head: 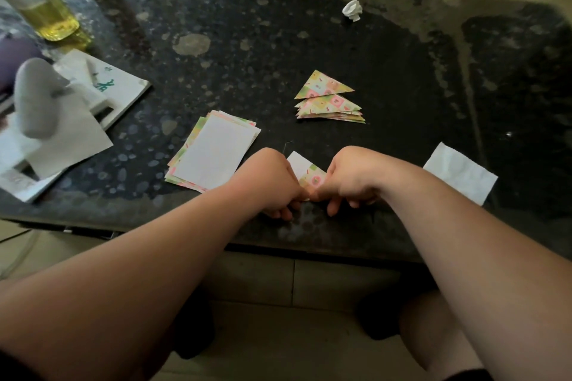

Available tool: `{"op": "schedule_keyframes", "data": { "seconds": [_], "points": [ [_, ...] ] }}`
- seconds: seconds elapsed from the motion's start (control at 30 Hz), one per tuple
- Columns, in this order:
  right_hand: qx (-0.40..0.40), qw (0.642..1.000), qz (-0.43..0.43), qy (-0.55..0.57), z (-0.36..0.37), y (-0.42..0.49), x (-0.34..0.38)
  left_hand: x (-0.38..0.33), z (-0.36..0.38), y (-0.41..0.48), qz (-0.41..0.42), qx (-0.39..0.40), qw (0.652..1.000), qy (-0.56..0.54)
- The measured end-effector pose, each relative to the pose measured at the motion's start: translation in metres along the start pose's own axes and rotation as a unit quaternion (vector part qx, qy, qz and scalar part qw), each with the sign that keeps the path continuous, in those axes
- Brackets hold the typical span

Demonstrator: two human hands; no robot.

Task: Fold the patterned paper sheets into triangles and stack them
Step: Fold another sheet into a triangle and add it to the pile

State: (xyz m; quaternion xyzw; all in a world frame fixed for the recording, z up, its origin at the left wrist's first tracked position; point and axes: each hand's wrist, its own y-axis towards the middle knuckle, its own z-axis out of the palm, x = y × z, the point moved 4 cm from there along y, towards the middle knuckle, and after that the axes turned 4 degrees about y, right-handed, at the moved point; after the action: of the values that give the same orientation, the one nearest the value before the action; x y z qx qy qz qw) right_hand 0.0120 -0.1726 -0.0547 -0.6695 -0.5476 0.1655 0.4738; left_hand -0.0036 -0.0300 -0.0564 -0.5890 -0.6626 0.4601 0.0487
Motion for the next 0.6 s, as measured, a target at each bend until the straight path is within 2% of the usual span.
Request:
{"op": "schedule_keyframes", "data": {
  "seconds": [0.23, 0.4, 0.5, 0.6],
  "points": [
    [-0.003, 1.000, 0.007, 0.016, -0.009, -0.007, -0.019, -0.002, 0.002, -0.005, -0.059, 0.044, 0.996, -0.043],
    [0.001, 0.993, 0.062, 0.099, -0.023, -0.008, -0.056, 0.005, 0.000, -0.006, -0.090, 0.072, 0.992, -0.053],
    [-0.032, 0.988, 0.096, 0.117, -0.040, -0.014, -0.085, 0.008, 0.000, -0.005, -0.090, 0.071, 0.992, -0.056],
    [-0.042, 0.990, 0.058, 0.122, -0.044, -0.022, -0.085, 0.008, -0.002, -0.003, -0.082, 0.068, 0.992, -0.064]
  ]
}}
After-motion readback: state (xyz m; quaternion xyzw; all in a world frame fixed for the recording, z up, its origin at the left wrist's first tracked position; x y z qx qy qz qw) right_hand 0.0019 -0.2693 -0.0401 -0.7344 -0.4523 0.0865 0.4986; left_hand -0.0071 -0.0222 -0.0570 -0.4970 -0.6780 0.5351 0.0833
